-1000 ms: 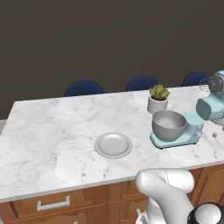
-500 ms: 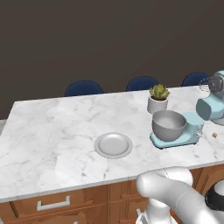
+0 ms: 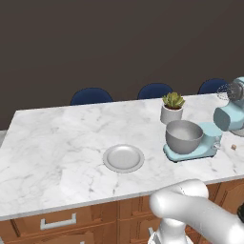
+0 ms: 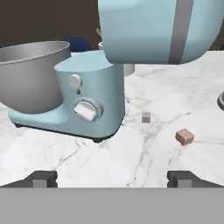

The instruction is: Add butter and sugar cubes to the stand mixer bowl and then turn on the stand mixer to begin making frosting.

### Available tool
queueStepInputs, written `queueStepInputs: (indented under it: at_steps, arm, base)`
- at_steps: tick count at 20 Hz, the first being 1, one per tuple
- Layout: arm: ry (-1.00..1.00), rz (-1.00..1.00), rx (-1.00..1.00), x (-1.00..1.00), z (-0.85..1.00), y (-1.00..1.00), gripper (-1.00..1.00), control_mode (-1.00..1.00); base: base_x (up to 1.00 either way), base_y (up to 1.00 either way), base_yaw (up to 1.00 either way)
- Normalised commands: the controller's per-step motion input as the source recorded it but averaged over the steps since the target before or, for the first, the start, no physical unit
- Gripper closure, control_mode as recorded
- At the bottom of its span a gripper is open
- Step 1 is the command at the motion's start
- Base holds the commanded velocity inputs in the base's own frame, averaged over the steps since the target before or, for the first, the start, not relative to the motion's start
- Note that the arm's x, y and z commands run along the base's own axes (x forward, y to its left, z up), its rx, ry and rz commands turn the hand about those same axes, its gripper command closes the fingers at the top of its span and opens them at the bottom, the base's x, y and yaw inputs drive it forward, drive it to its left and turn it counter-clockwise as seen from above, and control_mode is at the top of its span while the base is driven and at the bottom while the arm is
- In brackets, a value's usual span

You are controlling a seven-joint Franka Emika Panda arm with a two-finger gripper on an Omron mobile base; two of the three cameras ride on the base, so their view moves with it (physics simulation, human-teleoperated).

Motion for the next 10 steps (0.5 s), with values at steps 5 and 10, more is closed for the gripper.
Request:
queueStepInputs:
  at_steps: [5, 10]
  arm:
    - [-0.3, 0.2, -0.33, 0.1, -0.19, -0.07, -1.0, -1.0]
    - [0.02, 0.04, -0.18, 0.14, -0.33, -0.01, -1.0, -1.0]
  base:
    - [0.0, 0.0, 0.0]
    - [0.0, 0.0, 0.0]
